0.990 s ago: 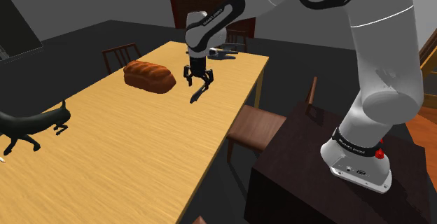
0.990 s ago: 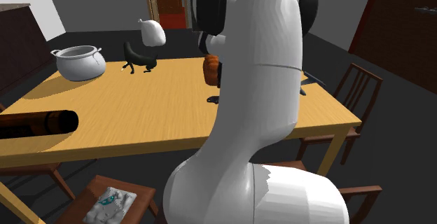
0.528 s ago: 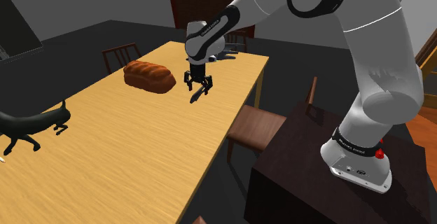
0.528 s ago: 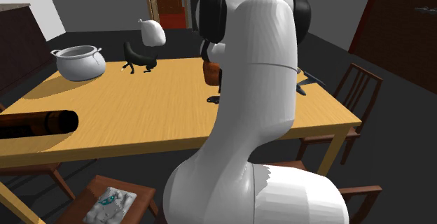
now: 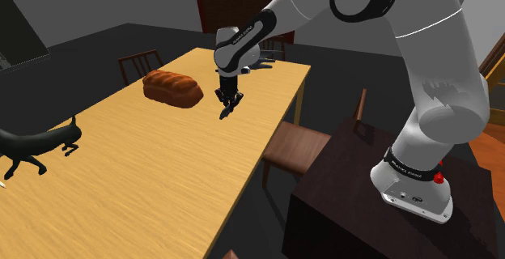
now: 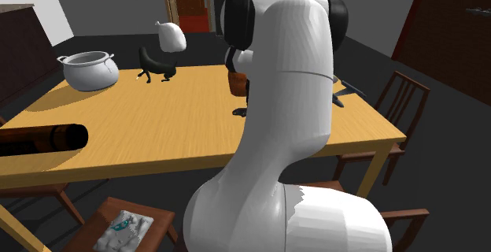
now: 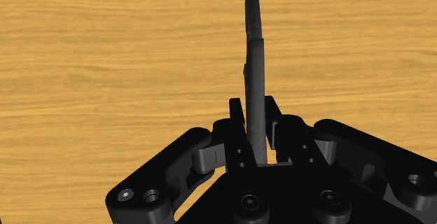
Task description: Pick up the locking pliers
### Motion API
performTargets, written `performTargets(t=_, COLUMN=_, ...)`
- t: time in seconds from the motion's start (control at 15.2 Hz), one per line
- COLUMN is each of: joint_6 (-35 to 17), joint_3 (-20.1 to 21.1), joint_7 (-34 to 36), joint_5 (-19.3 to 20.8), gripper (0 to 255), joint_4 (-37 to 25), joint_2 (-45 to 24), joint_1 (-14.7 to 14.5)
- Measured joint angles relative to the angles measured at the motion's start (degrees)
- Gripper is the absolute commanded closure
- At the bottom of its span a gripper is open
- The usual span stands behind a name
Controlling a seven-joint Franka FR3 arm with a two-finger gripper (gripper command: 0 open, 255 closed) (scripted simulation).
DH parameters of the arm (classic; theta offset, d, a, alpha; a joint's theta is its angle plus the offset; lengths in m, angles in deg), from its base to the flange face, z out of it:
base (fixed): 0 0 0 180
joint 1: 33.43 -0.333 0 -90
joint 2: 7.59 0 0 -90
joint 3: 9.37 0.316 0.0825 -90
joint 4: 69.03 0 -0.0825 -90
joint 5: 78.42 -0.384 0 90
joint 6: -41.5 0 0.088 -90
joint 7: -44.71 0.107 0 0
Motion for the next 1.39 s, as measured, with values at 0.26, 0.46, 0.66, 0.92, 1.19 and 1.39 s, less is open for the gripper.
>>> performTargets(t=0.26, joint_6=0.0, joint_3=0.0, joint_7=0.0, joint_5=0.0, gripper=255, joint_4=0.0, joint_2=0.0, joint_1=0.0)
performTargets(t=0.46, joint_6=0.6, joint_3=0.0, joint_7=0.1, joint_5=0.0, gripper=255, joint_4=0.1, joint_2=0.7, joint_1=0.0)
performTargets(t=0.66, joint_6=2.1, joint_3=0.1, joint_7=0.3, joint_5=0.0, gripper=255, joint_4=-0.3, joint_2=1.9, joint_1=0.0)
performTargets(t=0.92, joint_6=4.2, joint_3=0.1, joint_7=0.5, joint_5=-0.1, gripper=255, joint_4=-0.5, joint_2=3.7, joint_1=0.2)
performTargets(t=1.19, joint_6=6.4, joint_3=0.2, joint_7=0.8, joint_5=-0.1, gripper=255, joint_4=-1.0, joint_2=5.4, joint_1=0.3)
performTargets(t=1.39, joint_6=7.8, joint_3=0.2, joint_7=1.0, joint_5=-0.1, gripper=255, joint_4=-1.3, joint_2=6.6, joint_1=0.3)
